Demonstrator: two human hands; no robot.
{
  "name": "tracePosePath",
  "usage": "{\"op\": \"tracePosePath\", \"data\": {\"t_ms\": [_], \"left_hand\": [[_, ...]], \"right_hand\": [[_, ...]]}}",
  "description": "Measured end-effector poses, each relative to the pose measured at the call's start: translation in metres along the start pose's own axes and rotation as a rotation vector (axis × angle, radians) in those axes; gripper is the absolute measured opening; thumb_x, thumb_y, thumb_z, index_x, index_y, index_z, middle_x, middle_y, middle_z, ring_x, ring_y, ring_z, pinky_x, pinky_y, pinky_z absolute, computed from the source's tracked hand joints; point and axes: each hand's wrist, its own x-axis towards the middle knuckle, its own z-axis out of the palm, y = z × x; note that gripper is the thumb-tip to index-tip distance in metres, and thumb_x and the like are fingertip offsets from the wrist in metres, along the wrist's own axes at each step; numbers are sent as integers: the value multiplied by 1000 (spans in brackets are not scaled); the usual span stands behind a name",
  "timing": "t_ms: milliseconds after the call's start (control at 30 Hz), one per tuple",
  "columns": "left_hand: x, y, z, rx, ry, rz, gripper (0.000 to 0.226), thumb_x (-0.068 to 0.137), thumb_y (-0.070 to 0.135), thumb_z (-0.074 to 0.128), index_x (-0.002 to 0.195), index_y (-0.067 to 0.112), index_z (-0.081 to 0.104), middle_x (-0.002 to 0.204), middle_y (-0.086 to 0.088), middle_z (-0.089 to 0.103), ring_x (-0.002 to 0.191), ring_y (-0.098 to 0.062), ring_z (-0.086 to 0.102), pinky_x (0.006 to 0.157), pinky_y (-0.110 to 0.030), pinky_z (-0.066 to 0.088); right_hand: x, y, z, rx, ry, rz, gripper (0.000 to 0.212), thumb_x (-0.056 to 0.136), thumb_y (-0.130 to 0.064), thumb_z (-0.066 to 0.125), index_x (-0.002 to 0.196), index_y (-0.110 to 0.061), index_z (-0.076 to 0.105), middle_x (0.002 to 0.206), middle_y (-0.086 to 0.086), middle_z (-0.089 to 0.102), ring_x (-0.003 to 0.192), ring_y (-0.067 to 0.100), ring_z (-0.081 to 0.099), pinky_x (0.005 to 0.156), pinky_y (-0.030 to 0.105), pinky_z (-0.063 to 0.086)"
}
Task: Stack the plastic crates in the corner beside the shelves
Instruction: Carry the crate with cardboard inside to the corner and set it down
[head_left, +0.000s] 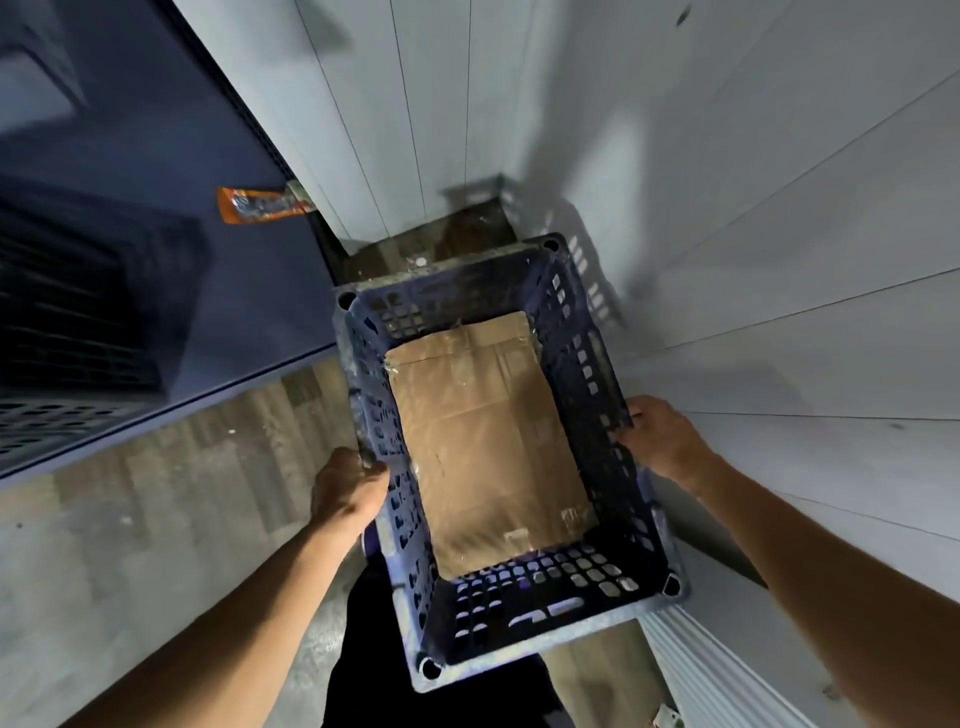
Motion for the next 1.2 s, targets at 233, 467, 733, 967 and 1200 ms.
{"op": "tracePosePath", "data": {"t_ms": [233, 467, 733, 967, 1200], "left_hand": [[71, -2, 58, 2, 9, -33, 32, 96, 35, 53, 87, 8, 67, 84, -13, 71, 65, -23, 64, 48, -22, 35], [108, 0, 88, -75, 11, -102, 40, 88, 42, 61, 96, 4, 69, 93, -18, 72, 78, -32, 65, 51, -25, 36], [127, 17, 111, -155, -24, -118, 39, 85, 37, 68, 101, 2, 58, 101, -20, 69, 81, -33, 66, 68, -36, 55], [132, 22, 122, -121, -21, -143, 49, 87, 43, 67, 112, 2, 58, 110, -20, 67, 92, -37, 67, 72, -37, 52], [132, 40, 122, -73, -33, -107, 47, 91, 39, 64, 114, -1, 57, 113, -22, 64, 94, -36, 62, 73, -35, 47]], "right_hand": [[79, 30, 44, -22, 8, 19, 23, 89, -13, 58, 98, 5, 67, 96, 26, 71, 88, 37, 69, 67, 34, 51], [125, 33, 61, -13, 29, 11, 22, 89, -10, 58, 104, 4, 68, 99, 20, 71, 91, 33, 68, 70, 29, 46], [163, 29, 63, 15, 47, -24, 28, 86, -11, 64, 113, -3, 67, 104, 16, 71, 94, 31, 67, 81, 34, 53], [169, 35, 65, 81, 88, -55, 32, 87, -11, 64, 118, -9, 66, 109, 9, 70, 97, 26, 66, 85, 31, 53], [169, 27, 57, 86, 70, -52, 27, 88, -14, 62, 115, -9, 63, 106, 9, 69, 94, 26, 66, 85, 36, 56]]}}
